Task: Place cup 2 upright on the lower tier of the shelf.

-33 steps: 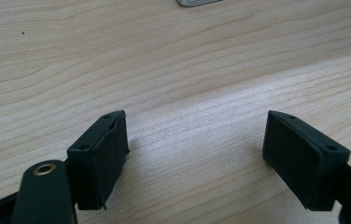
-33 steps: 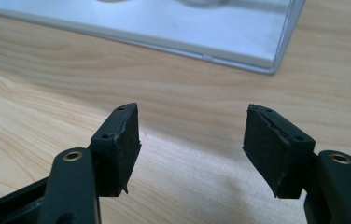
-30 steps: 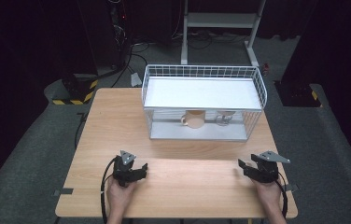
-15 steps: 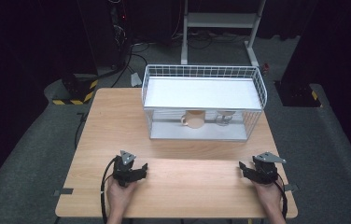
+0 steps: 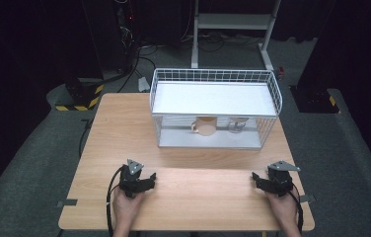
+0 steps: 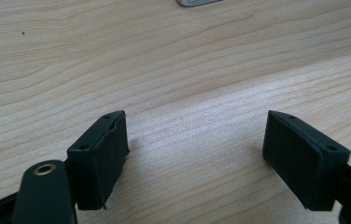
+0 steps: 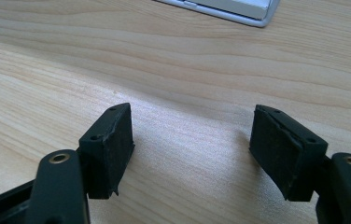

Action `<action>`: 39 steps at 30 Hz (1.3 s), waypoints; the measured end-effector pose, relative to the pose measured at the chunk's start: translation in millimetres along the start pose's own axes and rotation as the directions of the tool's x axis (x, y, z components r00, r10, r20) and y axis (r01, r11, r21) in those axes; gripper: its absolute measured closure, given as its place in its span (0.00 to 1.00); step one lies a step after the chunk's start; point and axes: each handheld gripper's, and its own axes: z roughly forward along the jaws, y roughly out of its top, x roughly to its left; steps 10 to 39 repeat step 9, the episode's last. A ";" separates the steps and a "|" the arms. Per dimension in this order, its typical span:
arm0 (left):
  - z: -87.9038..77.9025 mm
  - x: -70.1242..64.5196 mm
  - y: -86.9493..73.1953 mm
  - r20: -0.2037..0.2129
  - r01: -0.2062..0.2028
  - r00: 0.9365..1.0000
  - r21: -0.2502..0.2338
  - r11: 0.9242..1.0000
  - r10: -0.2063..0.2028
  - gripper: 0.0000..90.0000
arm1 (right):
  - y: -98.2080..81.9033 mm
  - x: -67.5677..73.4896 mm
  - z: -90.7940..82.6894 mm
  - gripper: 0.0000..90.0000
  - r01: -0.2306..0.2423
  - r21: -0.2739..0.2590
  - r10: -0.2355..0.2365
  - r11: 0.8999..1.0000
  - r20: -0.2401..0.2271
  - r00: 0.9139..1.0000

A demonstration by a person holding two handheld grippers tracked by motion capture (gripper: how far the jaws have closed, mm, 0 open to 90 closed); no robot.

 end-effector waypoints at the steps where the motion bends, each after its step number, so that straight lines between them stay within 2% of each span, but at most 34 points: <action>1: -0.1 0.0 0.0 -0.001 0.000 1.000 0.000 1.000 0.000 0.25 | 0.0 -0.1 0.0 0.33 -0.001 0.000 0.001 1.000 -0.001 1.000; 39: 0.0 0.1 0.1 0.001 0.002 1.000 0.001 1.000 -0.002 0.25 | 0.1 -0.1 0.0 0.33 -0.001 0.000 0.001 1.000 -0.001 1.000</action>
